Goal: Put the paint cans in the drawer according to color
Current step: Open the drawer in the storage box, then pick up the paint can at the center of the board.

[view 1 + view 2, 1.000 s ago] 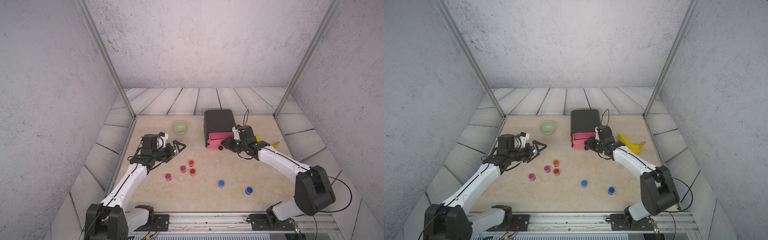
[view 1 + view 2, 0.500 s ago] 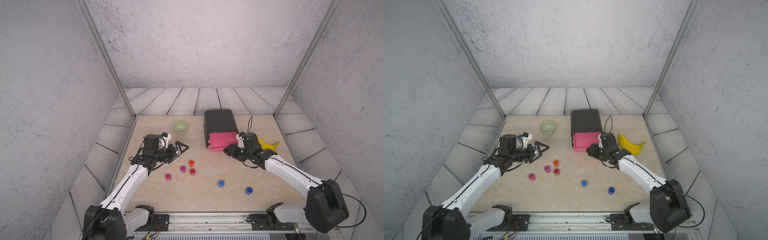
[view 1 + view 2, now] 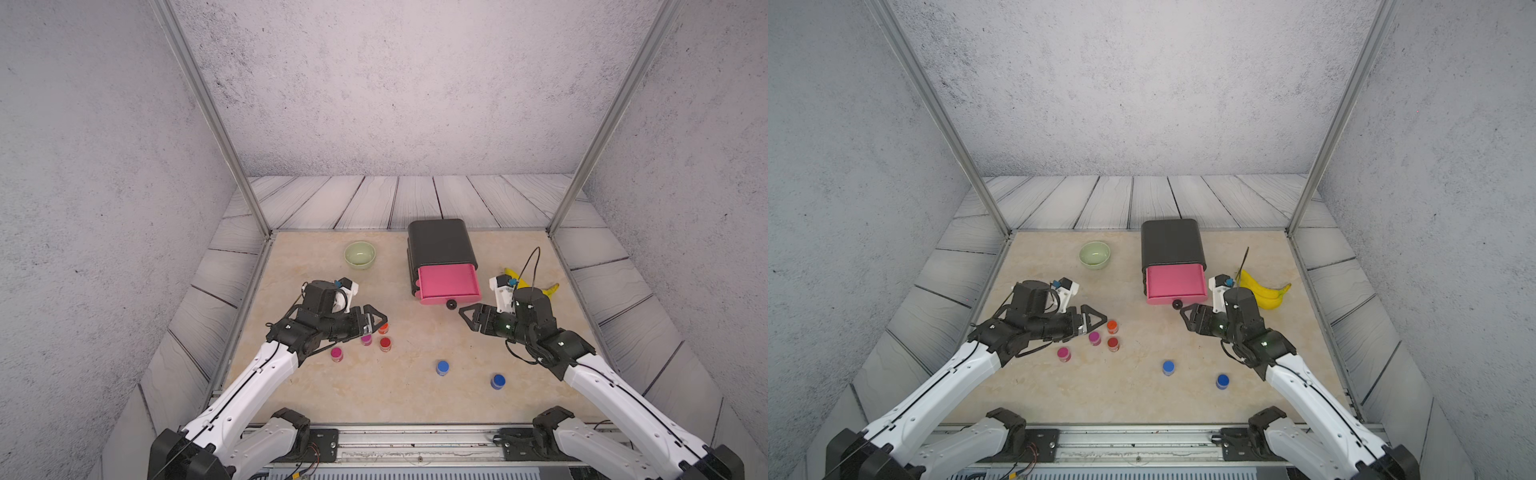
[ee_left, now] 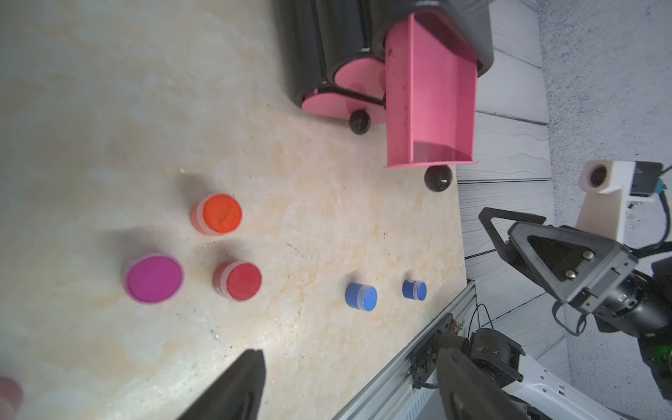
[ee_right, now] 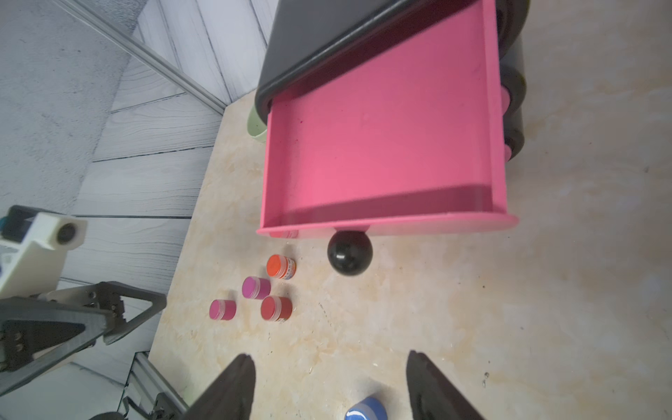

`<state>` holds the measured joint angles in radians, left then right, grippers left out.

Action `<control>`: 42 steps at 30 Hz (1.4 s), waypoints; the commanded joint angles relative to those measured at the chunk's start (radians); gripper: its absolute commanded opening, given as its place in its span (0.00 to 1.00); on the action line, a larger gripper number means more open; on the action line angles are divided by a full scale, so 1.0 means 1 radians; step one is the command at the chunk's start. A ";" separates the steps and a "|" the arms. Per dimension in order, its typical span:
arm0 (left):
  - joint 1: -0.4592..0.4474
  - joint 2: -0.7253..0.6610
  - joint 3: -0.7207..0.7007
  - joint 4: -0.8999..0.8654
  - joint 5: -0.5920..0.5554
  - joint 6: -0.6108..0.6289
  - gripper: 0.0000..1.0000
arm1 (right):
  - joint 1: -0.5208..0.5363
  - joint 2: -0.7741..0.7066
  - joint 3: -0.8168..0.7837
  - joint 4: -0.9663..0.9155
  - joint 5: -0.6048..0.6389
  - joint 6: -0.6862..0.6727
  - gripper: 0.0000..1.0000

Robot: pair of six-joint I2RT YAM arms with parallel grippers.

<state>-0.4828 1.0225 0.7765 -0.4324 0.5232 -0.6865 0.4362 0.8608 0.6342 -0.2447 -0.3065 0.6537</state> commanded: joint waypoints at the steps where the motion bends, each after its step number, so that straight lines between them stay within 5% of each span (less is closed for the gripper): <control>1: -0.119 0.005 0.028 -0.113 -0.204 0.065 0.75 | -0.002 -0.086 -0.103 0.124 -0.069 0.044 0.70; 5: -0.269 0.067 0.075 -0.122 -0.251 0.104 0.73 | -0.002 -0.138 -0.147 0.086 -0.097 0.118 0.70; 10: -0.460 0.178 0.083 0.018 -0.238 0.153 0.72 | -0.004 -0.201 -0.097 -0.291 0.238 0.148 0.70; 15: -0.617 0.344 0.138 0.036 -0.385 0.300 0.73 | -0.025 -0.250 -0.109 -0.310 0.363 0.148 0.69; 27: -0.663 0.620 0.349 -0.109 -0.551 0.355 0.75 | -0.049 -0.277 -0.131 -0.325 0.398 0.205 0.69; 38: -0.712 0.828 0.489 -0.107 -0.551 0.395 0.74 | -0.056 -0.301 -0.086 -0.380 0.433 0.169 0.69; 42: -0.712 0.891 0.537 -0.127 -0.554 0.407 0.66 | -0.056 -0.314 -0.084 -0.393 0.435 0.163 0.69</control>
<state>-1.1973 1.8851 1.2770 -0.5232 -0.0135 -0.3054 0.3840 0.5625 0.5259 -0.6098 0.1047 0.8337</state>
